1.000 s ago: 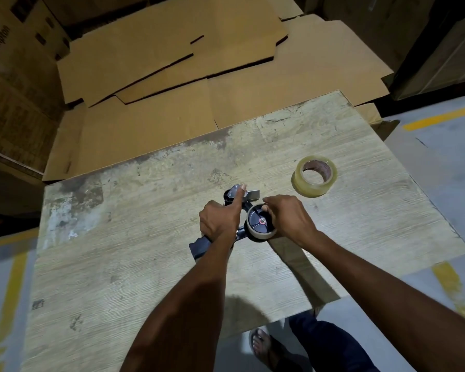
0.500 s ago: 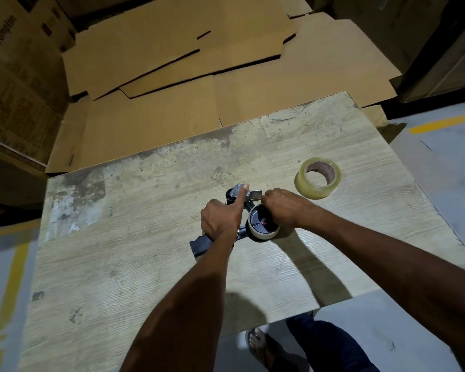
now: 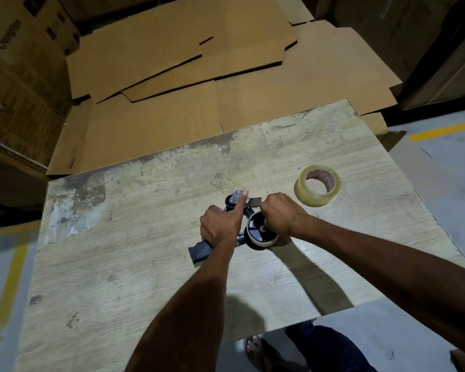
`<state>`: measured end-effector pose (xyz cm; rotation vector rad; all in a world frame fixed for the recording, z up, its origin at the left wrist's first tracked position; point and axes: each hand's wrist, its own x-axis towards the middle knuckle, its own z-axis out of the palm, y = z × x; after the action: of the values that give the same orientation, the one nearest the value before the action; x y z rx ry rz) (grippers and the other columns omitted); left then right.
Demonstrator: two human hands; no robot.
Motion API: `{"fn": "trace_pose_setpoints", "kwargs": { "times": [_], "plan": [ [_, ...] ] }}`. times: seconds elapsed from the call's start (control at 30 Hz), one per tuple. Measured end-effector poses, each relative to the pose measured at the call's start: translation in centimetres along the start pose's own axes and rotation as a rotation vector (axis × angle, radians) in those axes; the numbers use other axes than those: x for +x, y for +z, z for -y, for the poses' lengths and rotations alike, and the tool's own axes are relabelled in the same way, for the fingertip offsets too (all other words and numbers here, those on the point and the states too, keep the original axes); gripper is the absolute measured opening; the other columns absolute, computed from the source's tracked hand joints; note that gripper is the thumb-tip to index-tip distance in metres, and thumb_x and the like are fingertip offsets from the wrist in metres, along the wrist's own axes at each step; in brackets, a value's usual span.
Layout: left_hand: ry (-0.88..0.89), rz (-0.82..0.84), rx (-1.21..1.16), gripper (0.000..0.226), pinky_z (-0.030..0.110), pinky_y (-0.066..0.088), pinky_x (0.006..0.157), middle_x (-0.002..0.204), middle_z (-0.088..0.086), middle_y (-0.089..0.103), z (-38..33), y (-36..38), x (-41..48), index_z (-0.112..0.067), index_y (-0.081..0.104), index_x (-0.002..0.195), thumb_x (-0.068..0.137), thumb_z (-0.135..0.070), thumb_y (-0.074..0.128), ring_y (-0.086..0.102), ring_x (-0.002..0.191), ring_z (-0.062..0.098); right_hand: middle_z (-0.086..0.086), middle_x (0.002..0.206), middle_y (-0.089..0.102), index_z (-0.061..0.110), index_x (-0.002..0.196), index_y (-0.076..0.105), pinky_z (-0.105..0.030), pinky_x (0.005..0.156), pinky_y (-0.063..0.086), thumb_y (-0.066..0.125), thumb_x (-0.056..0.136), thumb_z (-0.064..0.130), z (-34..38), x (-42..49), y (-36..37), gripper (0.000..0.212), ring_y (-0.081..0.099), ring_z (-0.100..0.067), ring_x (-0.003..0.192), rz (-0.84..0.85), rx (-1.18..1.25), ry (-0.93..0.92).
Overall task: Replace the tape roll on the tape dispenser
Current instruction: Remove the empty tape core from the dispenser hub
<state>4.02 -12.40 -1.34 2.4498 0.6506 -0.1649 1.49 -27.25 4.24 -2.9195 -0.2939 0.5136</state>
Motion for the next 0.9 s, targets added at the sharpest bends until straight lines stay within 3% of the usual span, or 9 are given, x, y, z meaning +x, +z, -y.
{"fn": "trace_pose_setpoints", "kwargs": {
  "times": [0.3, 0.47, 0.63, 0.8, 0.9],
  "plan": [
    [-0.03, -0.011, -0.013, 0.101, 0.034, 0.05, 0.063, 0.081, 0.007, 0.069, -0.1, 0.0, 0.0, -0.012, 0.067, 0.078, 0.056, -0.108, 0.044, 0.066, 0.078, 0.026, -0.021, 0.101, 0.073, 0.002, 0.106, 0.073, -0.034, 0.071, 0.039, 0.066, 0.095, 0.029, 0.1, -0.7, 1.3, 0.03, 0.068, -0.037, 0.094, -0.078, -0.026, 0.126],
    [-0.036, 0.006, -0.011, 0.094, 0.028, 0.03, 0.05, 0.081, 0.004, 0.065, -0.2, -0.2, 0.0, -0.011, 0.067, 0.082, 0.065, -0.102, 0.052, 0.052, 0.068, 0.02, -0.021, 0.105, 0.072, 0.003, 0.106, 0.072, -0.035, 0.076, 0.045, 0.064, 0.095, 0.036, 0.4, -1.2, 1.7, 0.035, 0.068, -0.036, 0.097, -0.094, -0.008, 0.177],
    [-0.036, 0.002, -0.046, 0.091, 0.028, 0.028, 0.048, 0.078, 0.003, 0.064, 0.0, 0.0, 0.0, -0.012, 0.065, 0.078, 0.063, -0.101, 0.055, 0.042, 0.058, 0.01, -0.02, 0.104, 0.073, 0.004, 0.106, 0.073, -0.033, 0.071, 0.038, 0.064, 0.096, 0.041, 0.6, -1.5, 2.2, 0.04, 0.068, -0.035, 0.096, -0.114, 0.047, 0.227],
    [-0.032, 0.006, -0.045, 0.093, 0.029, 0.031, 0.051, 0.081, 0.005, 0.066, 0.0, 0.0, 0.1, -0.011, 0.066, 0.08, 0.063, -0.102, 0.054, 0.052, 0.067, 0.02, -0.021, 0.101, 0.073, 0.003, 0.103, 0.073, -0.032, 0.067, 0.034, 0.065, 0.095, 0.039, 0.7, -1.7, 2.5, 0.038, 0.068, -0.036, 0.092, -0.132, 0.07, 0.299],
    [-0.026, 0.016, -0.043, 0.093, 0.029, 0.033, 0.052, 0.08, 0.005, 0.066, 0.0, 0.0, 0.1, -0.011, 0.066, 0.08, 0.063, -0.101, 0.056, 0.054, 0.067, 0.02, -0.022, 0.089, 0.072, 0.001, 0.09, 0.073, -0.032, 0.064, 0.031, 0.069, 0.091, 0.034, 0.2, -1.9, 3.0, 0.034, 0.064, -0.035, 0.077, -0.182, 0.124, 0.323]
  ]
}}
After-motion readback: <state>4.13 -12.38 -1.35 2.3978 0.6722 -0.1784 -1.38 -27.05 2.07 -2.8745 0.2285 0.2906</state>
